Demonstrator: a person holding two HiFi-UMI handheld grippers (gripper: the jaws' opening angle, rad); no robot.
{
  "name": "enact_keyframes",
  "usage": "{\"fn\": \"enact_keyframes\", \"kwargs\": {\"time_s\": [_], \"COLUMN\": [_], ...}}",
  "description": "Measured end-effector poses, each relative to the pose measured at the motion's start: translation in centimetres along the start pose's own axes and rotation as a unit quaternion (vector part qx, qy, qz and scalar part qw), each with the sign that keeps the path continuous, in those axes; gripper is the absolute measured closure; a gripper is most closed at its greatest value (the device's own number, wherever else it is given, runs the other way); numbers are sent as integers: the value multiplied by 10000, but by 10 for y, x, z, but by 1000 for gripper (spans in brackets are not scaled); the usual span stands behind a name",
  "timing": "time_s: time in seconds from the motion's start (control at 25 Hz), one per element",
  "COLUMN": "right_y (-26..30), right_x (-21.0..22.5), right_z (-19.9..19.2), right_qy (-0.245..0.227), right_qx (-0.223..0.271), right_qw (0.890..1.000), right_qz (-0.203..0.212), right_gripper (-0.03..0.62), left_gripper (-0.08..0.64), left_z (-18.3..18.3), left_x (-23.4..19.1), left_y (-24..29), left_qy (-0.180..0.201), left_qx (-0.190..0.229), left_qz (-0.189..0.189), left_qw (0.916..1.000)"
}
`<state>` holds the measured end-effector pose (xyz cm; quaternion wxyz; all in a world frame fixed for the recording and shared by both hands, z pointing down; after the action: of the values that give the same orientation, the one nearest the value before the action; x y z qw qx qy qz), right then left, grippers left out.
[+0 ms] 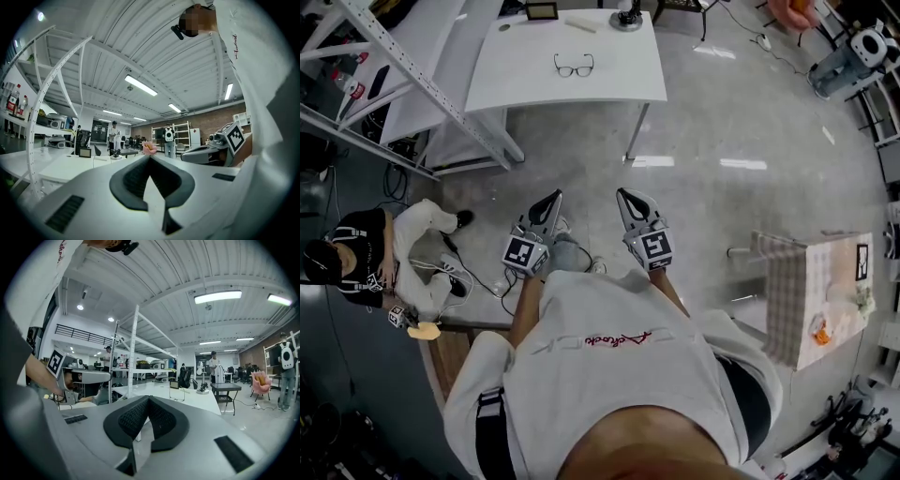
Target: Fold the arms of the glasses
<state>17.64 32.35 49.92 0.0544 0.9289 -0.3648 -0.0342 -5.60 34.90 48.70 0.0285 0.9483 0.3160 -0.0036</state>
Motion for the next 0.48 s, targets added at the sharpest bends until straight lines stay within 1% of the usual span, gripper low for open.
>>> {"fn": "enact_keyframes", "kwargs": {"time_s": [0.2, 0.36, 0.48], "right_y": [19, 40, 60], "right_x": [13, 23, 31], "right_z": [-3, -6, -3], "right_qy": [9, -28, -41], "right_qx": [-46, -150, -98], "right_qw": [10000, 9999, 9999], "right_qz": [28, 38, 36], "right_gripper": [561, 561, 561], "left_gripper": [557, 557, 557], "left_z": [-4, -7, -10], "left_x": [-13, -34, -53], "left_y": [14, 28, 43], "left_qy": [-61, -130, -163], "left_qx": [-1, 26, 36], "left_qz": [47, 90, 68], "left_qw": [10000, 9999, 9998]}}
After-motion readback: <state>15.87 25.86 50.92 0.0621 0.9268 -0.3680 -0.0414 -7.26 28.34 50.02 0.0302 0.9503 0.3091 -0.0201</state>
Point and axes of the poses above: the fingertips, and each gripper's own axes: y forward along the fingers, x to its right, z out of its top, the point moved 8 cm from there along -y, backward along the fingers, and after that the axes turned 2 degrees about -x, right-handed, at the moved point
